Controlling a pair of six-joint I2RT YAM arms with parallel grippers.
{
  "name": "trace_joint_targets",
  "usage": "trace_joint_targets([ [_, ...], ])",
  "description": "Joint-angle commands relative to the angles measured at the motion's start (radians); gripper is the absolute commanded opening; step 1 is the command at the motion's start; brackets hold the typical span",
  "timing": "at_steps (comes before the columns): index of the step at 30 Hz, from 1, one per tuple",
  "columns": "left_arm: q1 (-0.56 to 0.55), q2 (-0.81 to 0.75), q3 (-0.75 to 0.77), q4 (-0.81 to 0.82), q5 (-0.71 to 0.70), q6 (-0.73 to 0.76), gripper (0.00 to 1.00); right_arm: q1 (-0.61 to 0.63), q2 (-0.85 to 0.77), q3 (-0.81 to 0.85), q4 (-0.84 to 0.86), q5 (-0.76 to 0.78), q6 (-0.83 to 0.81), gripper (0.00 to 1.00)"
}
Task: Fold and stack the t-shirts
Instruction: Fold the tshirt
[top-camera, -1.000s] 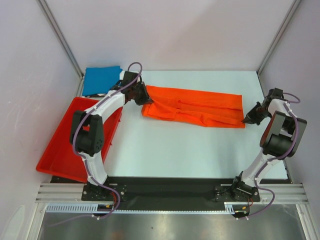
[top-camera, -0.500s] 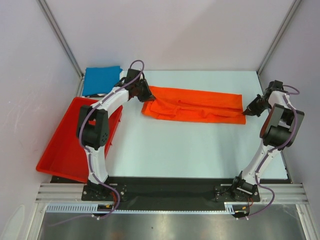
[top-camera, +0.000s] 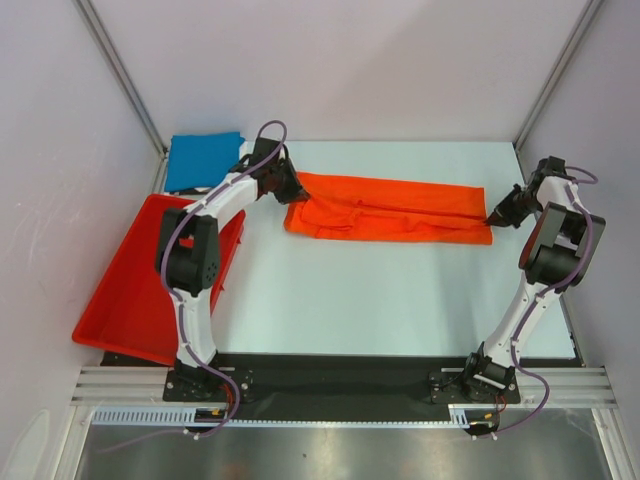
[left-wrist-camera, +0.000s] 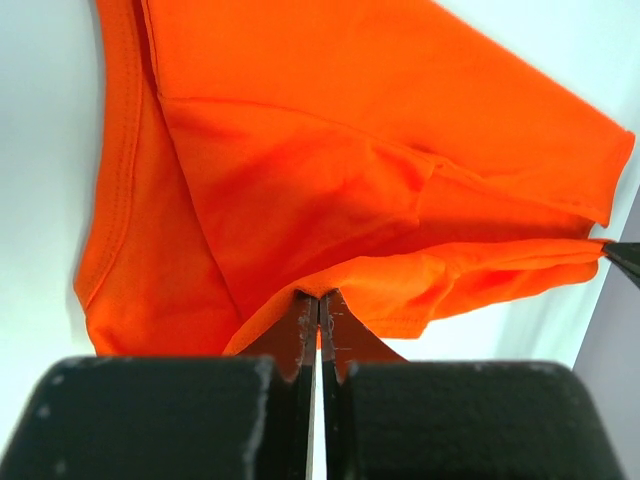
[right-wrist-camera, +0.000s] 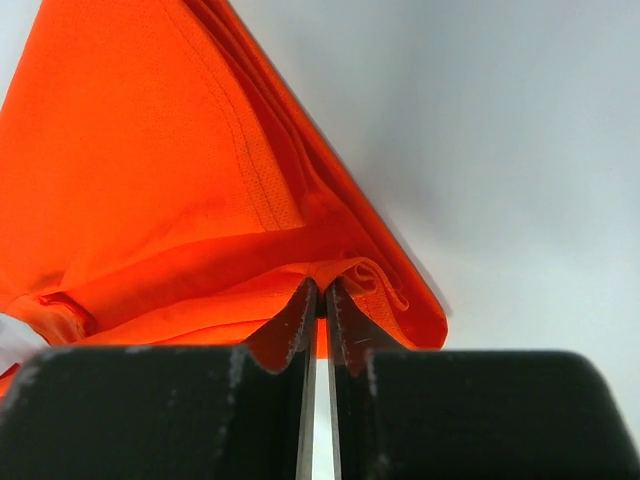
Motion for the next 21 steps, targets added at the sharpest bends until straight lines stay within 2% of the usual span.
trace_joint_targets([
  [1,0.017,0.022,0.065,0.028,-0.013,-0.024,0.0,0.001,0.015,0.048,-0.011,-0.016,0.011,0.09],
  [7,0.017,0.054,0.105,0.041,0.002,-0.041,0.0,-0.001,0.041,0.074,-0.017,-0.022,0.011,0.1],
  [21,0.018,0.145,0.2,0.002,-0.001,-0.041,0.0,0.001,0.09,0.132,-0.022,-0.033,0.034,0.18],
])
